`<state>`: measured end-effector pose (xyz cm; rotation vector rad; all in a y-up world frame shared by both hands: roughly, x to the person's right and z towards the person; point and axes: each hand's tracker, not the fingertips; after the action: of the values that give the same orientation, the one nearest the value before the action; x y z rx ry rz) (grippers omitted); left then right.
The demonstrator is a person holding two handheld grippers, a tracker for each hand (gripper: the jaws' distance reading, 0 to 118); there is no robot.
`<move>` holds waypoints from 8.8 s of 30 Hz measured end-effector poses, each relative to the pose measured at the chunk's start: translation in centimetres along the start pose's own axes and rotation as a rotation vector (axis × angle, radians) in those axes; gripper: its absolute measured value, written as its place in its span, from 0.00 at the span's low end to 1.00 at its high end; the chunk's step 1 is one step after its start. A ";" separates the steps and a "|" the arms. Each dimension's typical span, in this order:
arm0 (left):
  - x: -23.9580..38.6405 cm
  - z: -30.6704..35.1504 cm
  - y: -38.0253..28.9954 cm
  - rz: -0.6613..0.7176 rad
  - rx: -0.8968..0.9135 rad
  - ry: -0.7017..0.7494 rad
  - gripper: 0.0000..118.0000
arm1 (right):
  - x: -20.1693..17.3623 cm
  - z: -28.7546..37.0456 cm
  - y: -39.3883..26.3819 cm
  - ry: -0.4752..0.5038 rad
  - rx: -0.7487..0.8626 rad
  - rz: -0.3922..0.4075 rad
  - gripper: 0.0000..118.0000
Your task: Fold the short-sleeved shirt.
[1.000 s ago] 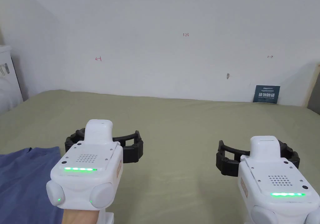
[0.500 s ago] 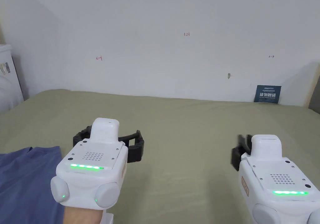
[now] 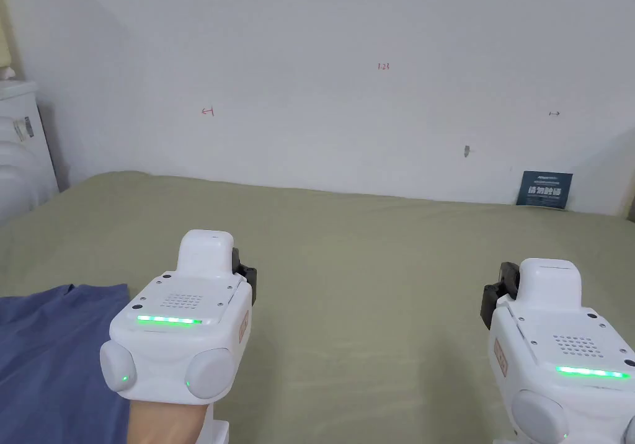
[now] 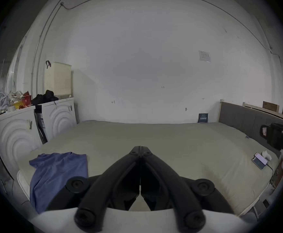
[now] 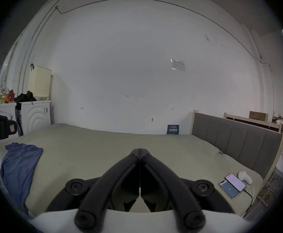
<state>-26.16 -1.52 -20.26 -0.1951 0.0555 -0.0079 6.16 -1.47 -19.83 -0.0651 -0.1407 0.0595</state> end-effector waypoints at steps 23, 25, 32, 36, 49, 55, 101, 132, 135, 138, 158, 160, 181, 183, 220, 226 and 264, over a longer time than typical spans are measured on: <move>-25.2 10.9 -1.2 0.138 -0.080 0.632 0.00 | -29.4 -0.6 0.2 0.704 -0.033 -0.006 0.00; -25.8 10.9 -1.5 0.136 -0.086 0.644 0.00 | -30.2 -0.8 0.1 0.722 -0.038 -0.003 0.00; -26.9 7.8 -2.6 0.140 -0.139 0.608 0.00 | -31.4 -2.5 -1.2 0.726 -0.088 -0.002 0.00; -28.0 1.9 -4.2 0.155 -0.256 0.516 0.00 | -32.1 -4.1 -2.9 0.712 -0.137 0.007 0.00; -33.0 -22.7 -13.2 0.295 -0.702 0.286 0.00 | -36.1 -10.0 -11.5 0.725 -0.340 0.101 0.00; -32.9 -25.9 -15.5 0.272 -0.861 0.238 0.83 | -35.5 -11.4 -13.8 0.695 -0.419 0.078 0.00; 24.6 -23.5 -1.2 -0.063 -0.660 -0.585 0.01 | 8.2 -6.5 -8.0 0.001 -0.337 -0.068 0.00; -1.7 -7.6 -3.7 -0.016 -0.338 -0.111 0.00 | 3.4 -5.4 -9.7 0.100 -0.357 -0.052 0.00; -4.9 -5.5 -4.5 -0.001 -0.324 -0.042 0.00 | 2.5 -4.7 -9.4 0.114 -0.353 -0.067 0.00; -6.6 -4.3 -4.7 0.021 -0.301 -0.007 0.00 | 1.7 -4.7 -9.1 0.121 -0.343 -0.065 0.00; -12.6 -27.7 -12.5 0.085 -0.942 -0.056 0.70 | -2.3 -8.9 -13.5 0.180 -0.459 -0.005 0.00; -11.8 -28.3 -13.5 0.005 -0.917 0.093 1.00 | -2.2 -9.4 -14.3 0.176 -0.483 -0.002 0.00; -9.9 -26.3 -14.6 -0.029 -0.901 -0.019 0.01 | 7.4 -27.8 -13.4 0.148 -0.805 -0.117 0.02; -9.8 -26.5 -14.6 -0.031 -0.899 -0.022 0.01 | 7.8 -29.4 -14.6 0.181 -0.889 -0.137 0.05; -12.4 -12.7 9.9 -0.003 -0.412 0.110 0.02 | 12.1 -17.7 5.7 0.119 -0.451 -0.031 0.03; -10.2 -13.7 16.3 -0.024 -0.315 0.138 0.02 | 12.6 -18.6 11.2 0.073 -0.363 -0.012 0.03; -4.5 -36.4 -1.2 -0.156 -0.471 0.256 0.01 | 9.2 -36.0 -8.2 -0.017 -0.558 0.005 0.03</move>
<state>-32.65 -9.69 -55.39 -0.6690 0.2989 -0.1768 20.76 -11.23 -53.56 -0.6217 -0.1711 0.0247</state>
